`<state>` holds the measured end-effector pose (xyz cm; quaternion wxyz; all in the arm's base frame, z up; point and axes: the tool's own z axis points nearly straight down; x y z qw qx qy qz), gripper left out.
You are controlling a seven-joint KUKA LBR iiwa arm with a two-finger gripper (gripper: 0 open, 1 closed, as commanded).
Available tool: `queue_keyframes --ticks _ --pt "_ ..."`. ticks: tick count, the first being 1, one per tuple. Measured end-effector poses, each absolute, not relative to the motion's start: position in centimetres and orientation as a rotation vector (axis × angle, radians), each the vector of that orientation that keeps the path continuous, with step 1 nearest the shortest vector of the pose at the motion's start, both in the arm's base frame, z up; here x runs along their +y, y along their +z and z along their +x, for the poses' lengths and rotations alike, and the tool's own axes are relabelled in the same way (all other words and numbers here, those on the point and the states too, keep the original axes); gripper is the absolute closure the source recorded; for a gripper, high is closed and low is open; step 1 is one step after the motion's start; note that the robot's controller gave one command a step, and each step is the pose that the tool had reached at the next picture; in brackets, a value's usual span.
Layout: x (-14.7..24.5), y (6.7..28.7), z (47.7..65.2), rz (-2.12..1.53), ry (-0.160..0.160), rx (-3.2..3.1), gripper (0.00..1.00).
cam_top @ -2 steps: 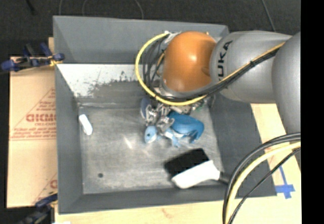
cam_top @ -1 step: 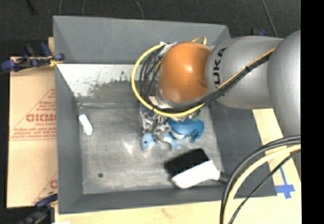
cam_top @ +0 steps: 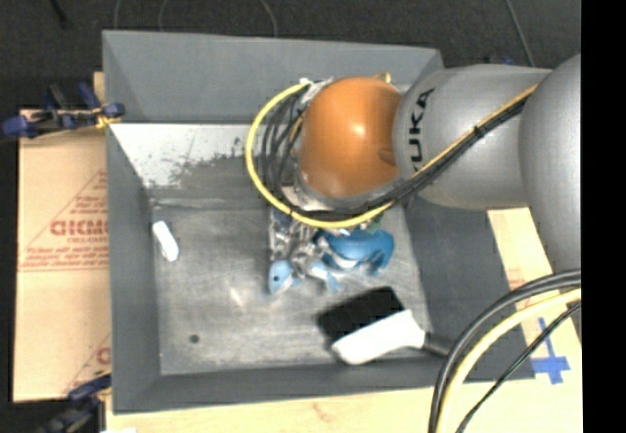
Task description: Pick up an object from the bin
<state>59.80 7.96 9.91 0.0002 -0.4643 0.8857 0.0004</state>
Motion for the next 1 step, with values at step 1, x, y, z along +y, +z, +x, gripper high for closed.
queue_keyframes --ticks 1 --pt "6.90 8.00 63.66 -1.474 -0.002 2.763 1.00"
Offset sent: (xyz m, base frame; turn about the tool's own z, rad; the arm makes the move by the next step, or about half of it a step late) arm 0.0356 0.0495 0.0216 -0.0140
